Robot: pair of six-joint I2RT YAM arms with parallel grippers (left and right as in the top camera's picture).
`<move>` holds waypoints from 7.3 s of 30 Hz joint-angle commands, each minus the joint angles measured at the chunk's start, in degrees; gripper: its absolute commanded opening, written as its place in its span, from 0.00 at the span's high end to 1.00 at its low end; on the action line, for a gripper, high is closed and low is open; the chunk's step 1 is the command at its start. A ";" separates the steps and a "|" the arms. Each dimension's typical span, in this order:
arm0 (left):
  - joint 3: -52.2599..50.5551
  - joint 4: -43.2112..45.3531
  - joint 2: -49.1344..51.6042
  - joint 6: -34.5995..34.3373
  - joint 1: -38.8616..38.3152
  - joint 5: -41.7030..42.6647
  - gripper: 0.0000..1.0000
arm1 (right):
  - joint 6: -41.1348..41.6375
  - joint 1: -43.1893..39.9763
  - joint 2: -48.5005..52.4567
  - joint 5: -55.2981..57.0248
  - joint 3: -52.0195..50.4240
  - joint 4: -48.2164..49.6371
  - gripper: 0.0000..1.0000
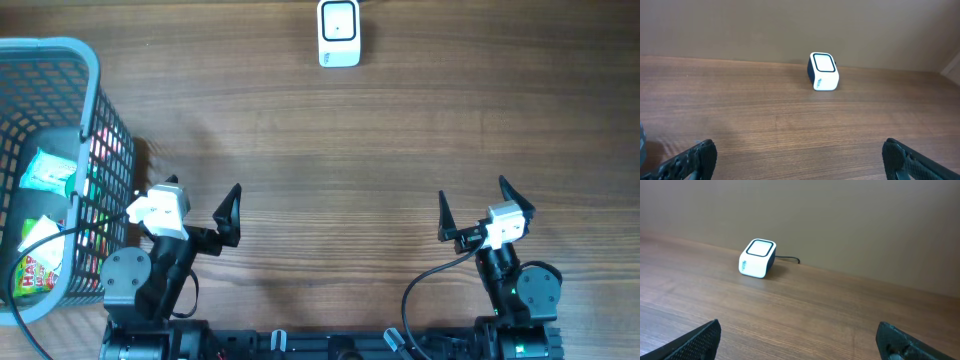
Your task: Scan the item barcode
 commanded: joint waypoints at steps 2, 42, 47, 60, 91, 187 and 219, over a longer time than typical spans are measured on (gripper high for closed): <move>-0.35 -0.07 0.09 1.11 0.07 -0.81 0.00 | -0.72 0.07 -0.24 0.90 -0.07 0.22 0.00; 10.12 0.87 2.91 1.09 0.07 -0.81 0.00 | -0.72 0.07 -0.24 0.90 -0.07 0.22 0.00; 17.22 -3.04 6.71 1.11 0.07 -0.85 0.00 | -0.72 0.07 -0.24 0.90 -0.07 0.22 0.00; 47.06 -23.23 28.52 0.70 0.04 -12.39 0.00 | -0.72 0.07 -0.24 0.90 -0.07 0.22 0.00; 66.73 -44.33 56.52 -34.12 37.11 -19.56 0.00 | -0.72 0.07 -0.24 0.90 -0.07 0.22 0.00; 105.42 -64.19 114.46 23.80 -43.36 -10.45 0.43 | -0.72 0.07 -0.24 0.90 -0.07 0.22 0.00; 86.55 -45.90 103.93 69.55 -43.54 -34.01 0.00 | -0.72 0.07 -0.24 0.90 -0.07 0.22 0.00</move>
